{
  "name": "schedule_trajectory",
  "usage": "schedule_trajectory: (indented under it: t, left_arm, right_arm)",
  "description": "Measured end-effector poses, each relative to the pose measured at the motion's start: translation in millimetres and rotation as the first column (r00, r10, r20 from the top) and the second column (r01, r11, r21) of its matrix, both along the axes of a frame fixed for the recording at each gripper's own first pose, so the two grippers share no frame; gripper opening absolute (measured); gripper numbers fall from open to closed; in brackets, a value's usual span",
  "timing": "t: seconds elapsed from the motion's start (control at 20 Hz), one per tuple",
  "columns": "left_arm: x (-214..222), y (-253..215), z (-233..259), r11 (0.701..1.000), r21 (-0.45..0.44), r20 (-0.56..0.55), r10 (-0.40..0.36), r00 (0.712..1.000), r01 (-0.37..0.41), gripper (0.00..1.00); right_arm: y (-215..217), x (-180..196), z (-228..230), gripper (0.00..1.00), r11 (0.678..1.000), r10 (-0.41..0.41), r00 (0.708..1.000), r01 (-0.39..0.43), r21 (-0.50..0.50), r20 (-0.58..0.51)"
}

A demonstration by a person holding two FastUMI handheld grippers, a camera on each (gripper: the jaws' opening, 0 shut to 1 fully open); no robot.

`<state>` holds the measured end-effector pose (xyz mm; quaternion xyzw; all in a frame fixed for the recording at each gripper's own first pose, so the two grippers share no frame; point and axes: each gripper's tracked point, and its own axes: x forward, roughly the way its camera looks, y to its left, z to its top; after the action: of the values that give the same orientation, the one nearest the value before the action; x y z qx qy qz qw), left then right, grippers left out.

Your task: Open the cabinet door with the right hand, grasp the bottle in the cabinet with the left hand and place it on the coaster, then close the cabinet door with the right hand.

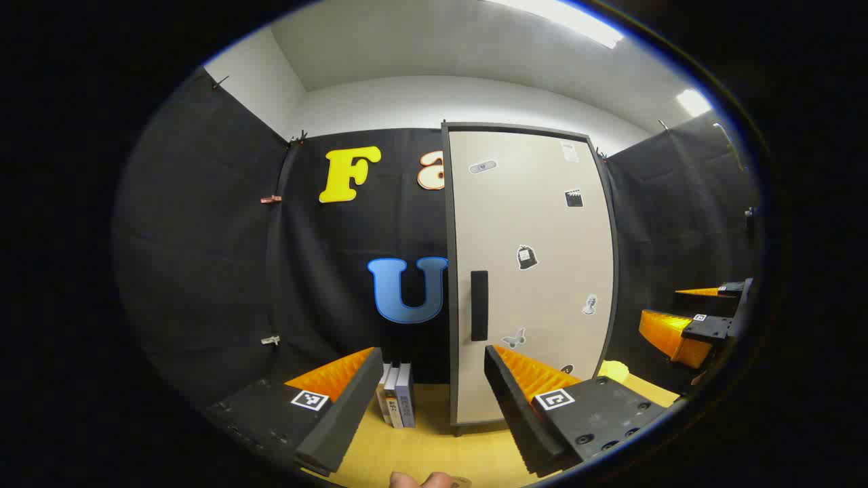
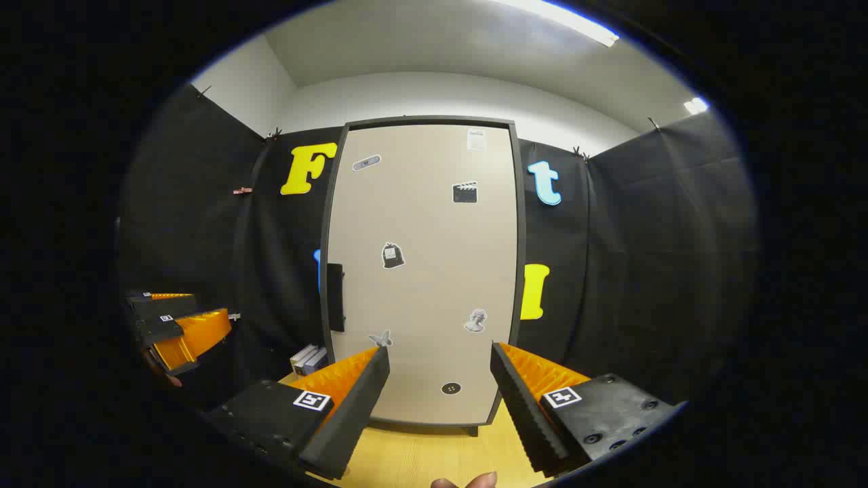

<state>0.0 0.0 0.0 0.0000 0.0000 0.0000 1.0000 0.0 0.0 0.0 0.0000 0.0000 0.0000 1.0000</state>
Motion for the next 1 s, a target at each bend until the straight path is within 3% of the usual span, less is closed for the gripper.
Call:
schedule_trajectory:
  t: [1.0]
  left_arm:
    - [-11.2, 14.7, -3.9, 1.000, 0.002, -0.003, -0.010, 1.000, 0.010, 0.95]
  right_arm:
    - [9.1, -15.3, -0.1, 0.98, 1.000, 0.006, 1.000, -0.006, 0.003, 0.003]
